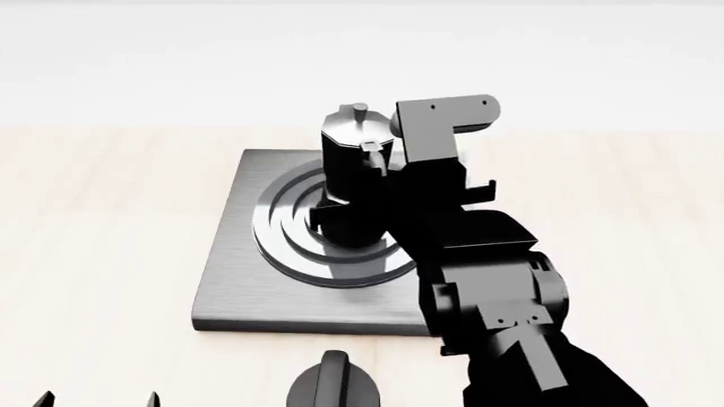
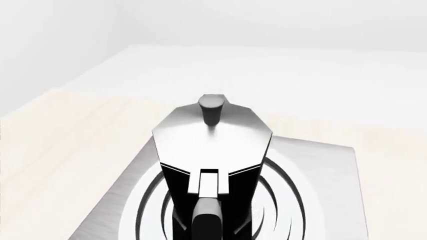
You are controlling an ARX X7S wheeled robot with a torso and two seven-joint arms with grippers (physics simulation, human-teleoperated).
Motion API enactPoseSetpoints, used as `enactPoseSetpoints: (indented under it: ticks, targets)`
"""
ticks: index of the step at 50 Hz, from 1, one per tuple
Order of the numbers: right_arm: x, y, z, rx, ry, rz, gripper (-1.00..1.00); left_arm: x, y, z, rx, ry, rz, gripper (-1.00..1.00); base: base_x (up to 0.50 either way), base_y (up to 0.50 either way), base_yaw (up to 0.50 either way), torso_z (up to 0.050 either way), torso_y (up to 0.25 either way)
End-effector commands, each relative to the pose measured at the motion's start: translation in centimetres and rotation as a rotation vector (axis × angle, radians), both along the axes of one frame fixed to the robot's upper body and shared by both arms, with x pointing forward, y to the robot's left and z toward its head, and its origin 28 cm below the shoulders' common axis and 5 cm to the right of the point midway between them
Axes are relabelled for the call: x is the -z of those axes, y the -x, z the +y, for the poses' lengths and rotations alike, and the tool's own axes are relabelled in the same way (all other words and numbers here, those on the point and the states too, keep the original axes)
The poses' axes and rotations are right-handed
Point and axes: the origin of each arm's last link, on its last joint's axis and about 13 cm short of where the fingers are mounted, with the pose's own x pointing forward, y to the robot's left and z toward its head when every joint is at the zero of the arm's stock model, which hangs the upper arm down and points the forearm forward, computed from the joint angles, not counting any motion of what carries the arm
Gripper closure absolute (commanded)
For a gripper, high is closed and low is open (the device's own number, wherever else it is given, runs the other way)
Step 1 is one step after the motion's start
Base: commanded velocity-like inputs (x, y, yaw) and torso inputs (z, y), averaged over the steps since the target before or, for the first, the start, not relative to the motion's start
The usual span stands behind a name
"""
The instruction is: Put the moka pot on the stove.
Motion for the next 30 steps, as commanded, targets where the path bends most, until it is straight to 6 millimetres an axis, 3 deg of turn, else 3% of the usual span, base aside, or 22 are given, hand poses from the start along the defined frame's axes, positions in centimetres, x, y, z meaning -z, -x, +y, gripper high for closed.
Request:
enactPoseSetpoints:
  ticks: [1,19,20,30]
  targets:
    - [-0.13,0.03,0.96,-0.04,-0.041,-0.002,1.0,-0.19,-0.29,0.07,-0.01,-0.006,-0.03,-1.0,0.0,0.0,0.0,0.0,0.01]
    - [0.16,0.11,0.93,-0.034,-0.025,0.006,1.0,-0.18,-0.09,0.13,-0.007,-0.004,-0.033,-1.0,0.0,0.0,0.0,0.0,0.001]
    - [0.24,0.14,0.91,-0.039,-0.019,0.009,-1.0,-0.18,-0.08,0.14,-0.007,-0.004,-0.033,-1.0,0.0,0.0,0.0,0.0,0.0]
    - [0.6,0.25,0.91,-0.04,-0.018,0.02,-1.0,-0.18,0.05,0.16,-0.008,-0.005,-0.034,-1.0,0.0,0.0,0.0,0.0,0.0]
